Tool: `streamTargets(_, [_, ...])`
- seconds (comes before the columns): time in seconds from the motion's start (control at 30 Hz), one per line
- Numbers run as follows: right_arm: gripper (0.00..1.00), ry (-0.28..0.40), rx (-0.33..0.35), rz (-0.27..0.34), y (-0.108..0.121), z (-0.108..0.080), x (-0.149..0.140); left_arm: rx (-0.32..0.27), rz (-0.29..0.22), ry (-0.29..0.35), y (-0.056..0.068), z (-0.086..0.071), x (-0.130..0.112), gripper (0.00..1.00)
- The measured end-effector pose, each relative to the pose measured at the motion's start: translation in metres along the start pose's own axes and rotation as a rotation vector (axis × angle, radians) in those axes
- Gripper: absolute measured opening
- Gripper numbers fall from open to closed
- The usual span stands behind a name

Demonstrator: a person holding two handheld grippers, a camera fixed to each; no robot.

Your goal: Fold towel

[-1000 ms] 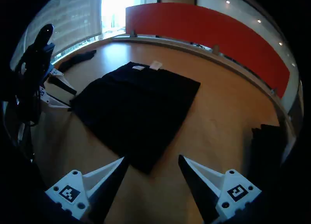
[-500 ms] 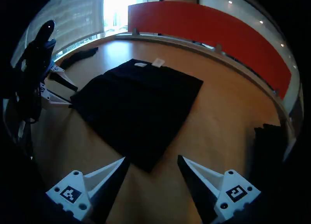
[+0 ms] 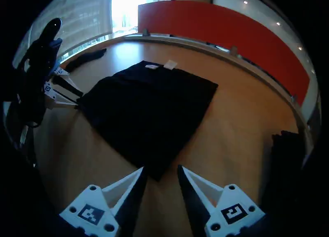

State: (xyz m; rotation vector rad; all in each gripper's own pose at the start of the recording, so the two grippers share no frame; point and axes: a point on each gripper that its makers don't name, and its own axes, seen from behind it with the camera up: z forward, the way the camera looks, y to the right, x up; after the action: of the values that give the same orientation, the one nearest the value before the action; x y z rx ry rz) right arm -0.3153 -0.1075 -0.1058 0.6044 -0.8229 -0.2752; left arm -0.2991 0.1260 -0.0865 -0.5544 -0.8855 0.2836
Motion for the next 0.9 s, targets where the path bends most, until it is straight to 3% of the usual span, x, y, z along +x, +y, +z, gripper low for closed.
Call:
streamTargets(0.07, [0.38, -0.002, -0.001, -0.002, -0.0004, 0.0007, -0.0009, 0.000, -0.001, -0.002, 0.0001, -0.0001, 0.0000, 0.55])
streamTargets(0.4, [0.35, -0.010, -0.001, -0.013, -0.0020, 0.0015, -0.0012, 0.002, -0.008, -0.009, 0.0004, -0.0011, 0.0007, 0.53])
streamTargets(0.53, [0.23, -0.016, 0.014, 0.001, -0.0042, 0.0018, -0.0016, 0.002, -0.008, -0.014, 0.0006, -0.0019, 0.0003, 0.52])
streamTargets(0.73, [0.11, -0.018, -0.003, 0.005, 0.0008, 0.0013, -0.0002, 0.005, -0.013, -0.028, -0.0014, -0.0032, -0.0010, 0.25])
streamTargets(0.9, [0.08, -0.020, -0.008, 0.003, 0.0018, 0.0001, 0.0012, 0.004, -0.015, -0.033, -0.0012, -0.0029, -0.0007, 0.17])
